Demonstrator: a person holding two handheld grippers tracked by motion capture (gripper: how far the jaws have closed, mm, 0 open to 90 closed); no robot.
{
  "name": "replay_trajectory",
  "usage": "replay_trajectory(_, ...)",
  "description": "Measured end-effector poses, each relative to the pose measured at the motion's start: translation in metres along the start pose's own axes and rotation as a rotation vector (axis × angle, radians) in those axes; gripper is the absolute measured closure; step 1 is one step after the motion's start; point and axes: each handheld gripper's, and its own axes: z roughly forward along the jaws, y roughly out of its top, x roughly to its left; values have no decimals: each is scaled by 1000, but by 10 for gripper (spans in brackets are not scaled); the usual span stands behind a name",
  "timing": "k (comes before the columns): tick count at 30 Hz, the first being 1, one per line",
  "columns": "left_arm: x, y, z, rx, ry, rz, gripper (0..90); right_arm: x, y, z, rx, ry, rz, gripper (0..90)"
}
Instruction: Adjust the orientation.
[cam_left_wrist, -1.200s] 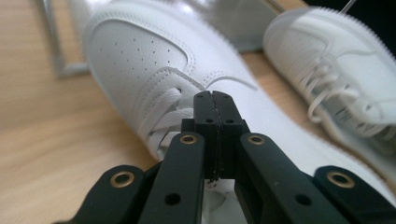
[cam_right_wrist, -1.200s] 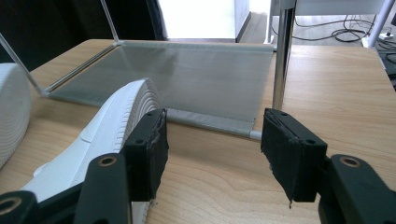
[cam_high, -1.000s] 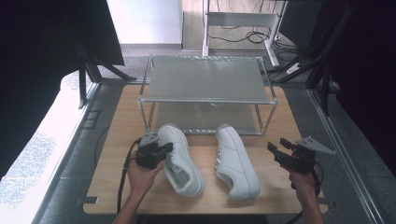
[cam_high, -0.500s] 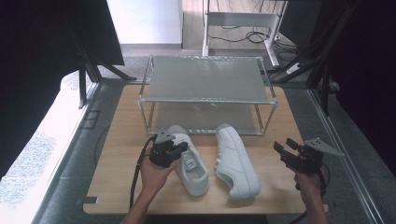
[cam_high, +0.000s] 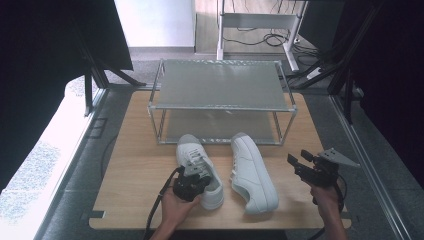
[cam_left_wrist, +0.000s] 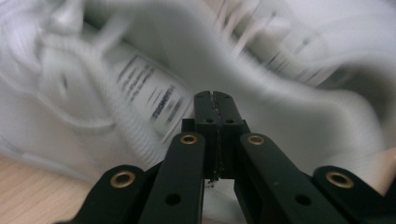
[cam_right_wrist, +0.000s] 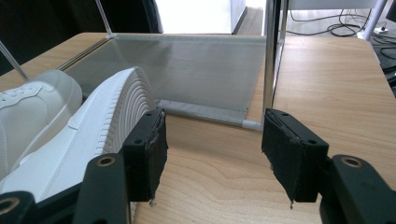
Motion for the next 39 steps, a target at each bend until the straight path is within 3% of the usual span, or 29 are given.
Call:
replay_trajectory(3,-4,1,-2,15,36,31,900,-1,-2,2,8,-2,3,412)
replay_trajectory(6,-1,-1,-4,12,19,8,900,-1,-3,3,15,3,11,411)
replay_trajectory(8,1,-3,-6,16,14,7,900,-2,-2,2,13,36,40,411)
replay_trajectory(11,1,-7,-11,32,41,48,900,-2,-3,1,7,92,75,408)
replay_trajectory(14,2,-9,-17,47,51,58,900,-1,-4,1,5,86,68,408)
replay_trajectory(16,5,-12,-20,51,48,55,900,0,-5,1,-3,86,70,409)
replay_trajectory(21,19,-15,-30,61,-12,30,900,6,-7,3,0,90,86,410)
replay_trajectory(24,29,-16,-37,80,32,28,900,8,-6,3,-13,126,124,410)
replay_trajectory(27,48,-20,-48,82,-11,-36,900,16,-5,5,-4,114,90,410)
replay_trajectory(29,49,-20,-49,85,-23,-38,900,17,-5,6,0,121,89,411)
replay_trajectory(30,49,-21,-49,76,-36,-38,900,19,-5,8,0,122,90,411)
replay_trajectory(33,43,-20,-50,63,-14,-10,900,22,-6,13,7,119,75,412)
replay_trajectory(34,42,-19,-54,44,-24,-15,898,22,-6,13,5,118,69,412)
replay_trajectory(35,42,-18,-57,25,-37,-25,880,24,-5,13,2,115,58,414)
replay_trajectory(37,40,-13,-68,-46,-115,-38,864,26,-5,12,-2,116,45,414)
replay_trajectory(39,40,-9,-76,-82,-131,-39,816,30,-4,9,-4,107,19,420)
